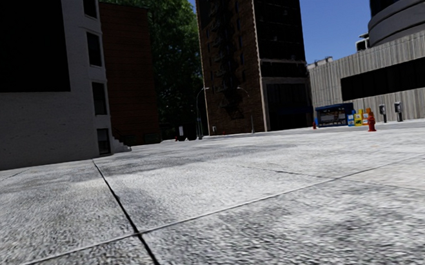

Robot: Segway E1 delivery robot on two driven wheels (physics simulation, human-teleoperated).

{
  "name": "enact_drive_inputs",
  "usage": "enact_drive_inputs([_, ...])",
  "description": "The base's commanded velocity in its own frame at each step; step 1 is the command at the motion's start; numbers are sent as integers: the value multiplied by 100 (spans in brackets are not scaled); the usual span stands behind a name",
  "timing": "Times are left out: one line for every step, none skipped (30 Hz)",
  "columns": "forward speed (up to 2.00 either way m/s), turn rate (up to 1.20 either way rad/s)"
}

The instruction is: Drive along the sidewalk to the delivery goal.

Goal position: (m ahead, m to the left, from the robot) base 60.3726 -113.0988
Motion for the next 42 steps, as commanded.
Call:
enact_drive_inputs([200, 0])
enact_drive_inputs([200, 0])
enact_drive_inputs([200, 0])
enact_drive_inputs([200, 0])
enact_drive_inputs([200, 0])
enact_drive_inputs([200, 0])
enact_drive_inputs([200, 0])
enact_drive_inputs([200, 0])
enact_drive_inputs([200, 0])
enact_drive_inputs([200, 0])
enact_drive_inputs([200, 0])
enact_drive_inputs([200, 0])
enact_drive_inputs([200, 0])
enact_drive_inputs([200, 0])
enact_drive_inputs([200, 0])
enact_drive_inputs([200, 0])
enact_drive_inputs([200, 0])
enact_drive_inputs([200, 0])
enact_drive_inputs([200, 0])
enact_drive_inputs([200, 0])
enact_drive_inputs([200, 0])
enact_drive_inputs([200, 0])
enact_drive_inputs([200, 0])
enact_drive_inputs([200, 0])
enact_drive_inputs([200, 0])
enact_drive_inputs([200, 0])
enact_drive_inputs([200, 0])
enact_drive_inputs([200, 0])
enact_drive_inputs([200, 0])
enact_drive_inputs([200, 0])
enact_drive_inputs([200, 0])
enact_drive_inputs([200, 0])
enact_drive_inputs([200, 0])
enact_drive_inputs([200, 0])
enact_drive_inputs([200, 0])
enact_drive_inputs([200, 0])
enact_drive_inputs([200, 0])
enact_drive_inputs([200, 0])
enact_drive_inputs([200, 0])
enact_drive_inputs([200, 0])
enact_drive_inputs([200, 0])
enact_drive_inputs([200, 0])
